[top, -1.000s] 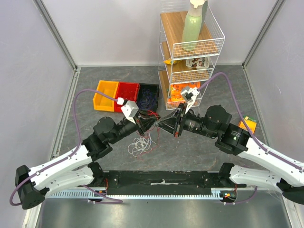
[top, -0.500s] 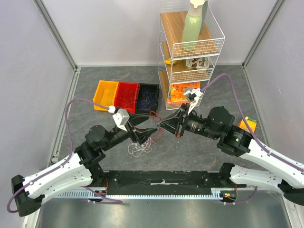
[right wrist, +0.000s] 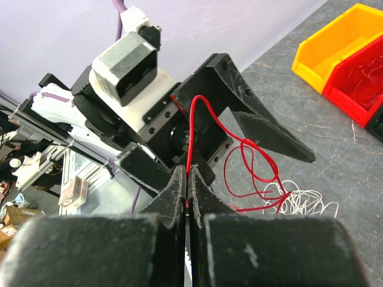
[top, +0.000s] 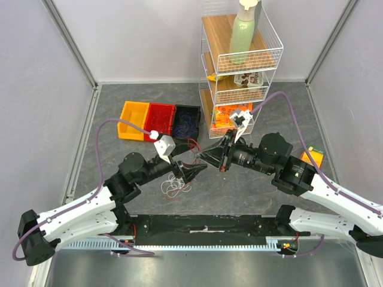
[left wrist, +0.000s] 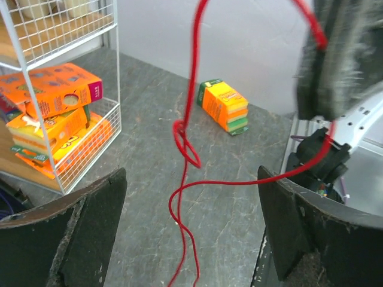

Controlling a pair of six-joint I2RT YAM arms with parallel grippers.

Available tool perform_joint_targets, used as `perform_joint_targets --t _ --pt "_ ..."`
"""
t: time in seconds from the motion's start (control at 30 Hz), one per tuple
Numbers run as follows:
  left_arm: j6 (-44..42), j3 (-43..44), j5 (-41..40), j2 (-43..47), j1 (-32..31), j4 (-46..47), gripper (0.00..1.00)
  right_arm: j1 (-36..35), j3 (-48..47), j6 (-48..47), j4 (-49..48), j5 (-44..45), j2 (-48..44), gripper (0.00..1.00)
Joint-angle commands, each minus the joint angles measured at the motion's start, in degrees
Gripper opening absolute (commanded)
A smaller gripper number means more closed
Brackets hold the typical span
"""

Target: Untangle the cables

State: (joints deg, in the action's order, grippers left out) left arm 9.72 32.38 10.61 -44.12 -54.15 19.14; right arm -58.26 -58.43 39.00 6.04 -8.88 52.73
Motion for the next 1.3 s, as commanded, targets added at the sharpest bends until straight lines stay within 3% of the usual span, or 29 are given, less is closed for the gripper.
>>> perform_joint_targets --t 0.0,0.07,0.17,0.3,0.4,0.53,0.83,1.07,1.2,1.23,1.27 --pt "-3.6 2.5 -4.0 -2.7 -0.2 7.3 0.96 0.2 -2.4 1.0 -0.8 0.0 -0.2 0.00" --pt "-3.7 2.9 -2.1 -4.5 -0.3 9.3 0.93 0.2 -2.4 1.2 -0.7 -0.2 -0.3 0.00" --pt "-4.4 4.3 -3.2 -6.9 -0.3 9.3 0.78 0.1 -2.4 1.2 -0.9 -0.5 -0.3 0.00" --pt "-5.0 3.9 -6.3 -7.1 -0.3 10.6 0.49 0.2 -2.3 0.9 -0.9 -1.0 -0.3 0.00" --pt "-5.7 3.9 -8.0 -7.0 -0.2 11.3 0.21 0.1 -2.1 0.6 -1.2 -1.8 -0.2 0.00" --pt "-6.1 4.0 -10.3 -6.1 -0.3 10.7 0.02 0.2 -2.0 0.1 -0.9 -1.9 0.1 0.02" --pt "-7.9 3.9 -2.9 -4.1 -0.2 6.4 0.04 0.2 -2.8 0.1 -0.3 1.6 -1.0 0.00" --pt "-8.0 0.1 -3.1 0.2 -0.2 6.0 0.51 0.3 -5.1 6.1 1.8 8.5 -0.9 0.00" --pt "-7.3 -0.8 -3.5 2.1 -0.1 6.3 0.56 0.2 -6.6 8.2 4.2 13.7 0.2 0.00" --pt "-7.3 -1.0 -2.4 2.4 -0.2 7.1 0.64 0.2 -7.1 8.9 5.0 14.2 0.7 0.00" --pt "-7.2 -1.1 -1.7 2.5 -0.1 7.5 0.79 0.2 -7.5 9.5 5.4 14.6 1.2 0.00"
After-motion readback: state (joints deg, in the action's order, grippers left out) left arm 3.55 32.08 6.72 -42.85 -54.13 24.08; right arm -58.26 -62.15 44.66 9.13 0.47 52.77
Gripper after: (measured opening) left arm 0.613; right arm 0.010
